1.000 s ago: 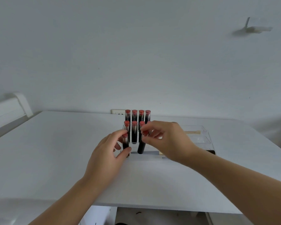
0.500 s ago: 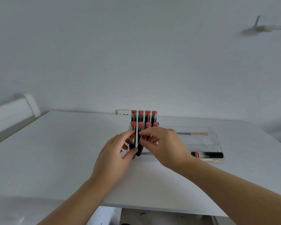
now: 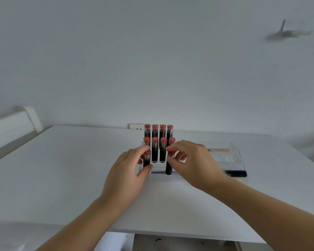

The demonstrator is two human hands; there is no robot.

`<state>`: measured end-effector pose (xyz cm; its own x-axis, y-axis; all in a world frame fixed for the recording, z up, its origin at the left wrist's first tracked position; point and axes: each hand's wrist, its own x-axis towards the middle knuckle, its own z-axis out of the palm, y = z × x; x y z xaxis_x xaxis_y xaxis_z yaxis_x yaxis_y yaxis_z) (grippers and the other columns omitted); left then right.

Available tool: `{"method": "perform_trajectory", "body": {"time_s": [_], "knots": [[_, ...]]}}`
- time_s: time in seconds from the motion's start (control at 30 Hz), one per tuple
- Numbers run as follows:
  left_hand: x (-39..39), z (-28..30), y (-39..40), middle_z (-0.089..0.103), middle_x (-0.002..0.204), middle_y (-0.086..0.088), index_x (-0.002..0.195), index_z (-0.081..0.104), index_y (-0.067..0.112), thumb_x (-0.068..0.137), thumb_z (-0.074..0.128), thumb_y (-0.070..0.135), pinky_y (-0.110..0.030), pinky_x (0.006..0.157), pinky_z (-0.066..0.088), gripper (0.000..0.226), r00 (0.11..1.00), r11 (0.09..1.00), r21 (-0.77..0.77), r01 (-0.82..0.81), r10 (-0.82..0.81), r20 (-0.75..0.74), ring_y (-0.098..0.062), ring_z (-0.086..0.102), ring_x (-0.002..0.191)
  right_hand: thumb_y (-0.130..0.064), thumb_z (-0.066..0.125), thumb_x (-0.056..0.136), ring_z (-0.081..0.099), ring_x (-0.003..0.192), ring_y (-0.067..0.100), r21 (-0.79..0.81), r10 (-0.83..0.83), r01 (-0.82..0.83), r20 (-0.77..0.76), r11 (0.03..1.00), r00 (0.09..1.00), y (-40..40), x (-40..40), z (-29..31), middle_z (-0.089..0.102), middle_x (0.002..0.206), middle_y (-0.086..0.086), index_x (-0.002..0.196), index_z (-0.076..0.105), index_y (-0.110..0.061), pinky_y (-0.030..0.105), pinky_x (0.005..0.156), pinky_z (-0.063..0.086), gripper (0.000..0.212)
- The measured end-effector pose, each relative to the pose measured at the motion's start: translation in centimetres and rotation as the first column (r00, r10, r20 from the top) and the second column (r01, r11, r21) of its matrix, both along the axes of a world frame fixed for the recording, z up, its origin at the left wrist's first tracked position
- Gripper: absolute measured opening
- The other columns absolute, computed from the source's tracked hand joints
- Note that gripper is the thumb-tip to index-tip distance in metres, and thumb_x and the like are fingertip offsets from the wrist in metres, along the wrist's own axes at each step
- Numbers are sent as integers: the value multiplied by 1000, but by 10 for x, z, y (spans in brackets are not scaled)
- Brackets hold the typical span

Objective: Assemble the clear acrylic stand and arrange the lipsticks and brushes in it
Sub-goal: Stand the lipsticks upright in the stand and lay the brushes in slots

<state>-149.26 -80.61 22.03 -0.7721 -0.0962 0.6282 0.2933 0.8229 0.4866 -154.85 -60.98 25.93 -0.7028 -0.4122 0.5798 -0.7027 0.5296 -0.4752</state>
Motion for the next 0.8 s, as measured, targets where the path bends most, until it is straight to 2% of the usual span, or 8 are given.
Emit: {"method": "perform_trajectory", "body": {"time_s": [0.13,0.27,0.37,0.5,0.53,0.6,0.73,0.8], "knots": [[-1,1,1,65,97,9,127,64,20,83,82,16,-24,73,49,48,999,995,-99,32,-30,23,-14,59,87,-17,70,89,66,79,4,-6,-15,15,31,1000,999,5,-1,1,71,91,-12,102,76,-23,23,72,53,16],[-2,4,3,67,99,7,125,64,19,83,82,16,-28,74,51,46,998,991,-123,46,-41,43,-15,62,90,-17,71,88,66,77,5,-26,-21,21,31,999,999,8,-2,3,71,89,-12,99,75,-23,23,71,52,13],[-3,7,5,60,98,19,124,62,23,84,81,21,-20,75,46,45,997,994,-97,51,-46,57,-6,60,89,-16,71,88,66,77,6,-39,-18,20,39,999,999,10,-2,3,71,88,-12,98,75,-24,24,71,52,13],[-5,8,11,54,95,25,124,61,25,84,81,27,-6,65,33,45,996,995,-93,46,-38,80,12,52,73,-16,72,88,66,77,7,-53,-19,21,44,998,999,15,-2,3,71,89,-12,98,75,-23,24,71,53,13],[-6,8,13,54,94,24,124,61,26,84,81,27,-5,63,33,44,996,995,-94,46,-38,83,12,52,73,-16,71,88,66,77,7,-56,-21,24,47,998,999,16,-3,4,71,89,-12,97,76,-23,24,72,52,13],[-8,8,16,56,93,23,124,61,26,84,81,27,-7,65,35,45,996,994,-97,51,-44,77,2,57,73,-17,71,88,66,79,6,-55,-26,29,48,998,999,17,-3,5,71,89,-13,97,75,-24,22,71,52,12],[-10,7,23,65,99,17,127,60,25,85,80,28,-18,76,46,46,993,993,-73,93,-87,80,-8,64,91,-19,71,89,66,77,6,-48,-32,34,44,998,998,17,-5,6,70,87,-15,96,75,-26,23,71,52,11],[-10,6,25,67,101,16,127,60,25,85,80,29,-12,74,43,47,992,993,-59,104,-100,72,-5,61,88,-19,71,89,66,76,7,-47,-30,33,49,998,998,16,-5,5,70,88,-15,96,74,-27,24,71,53,11]]}}
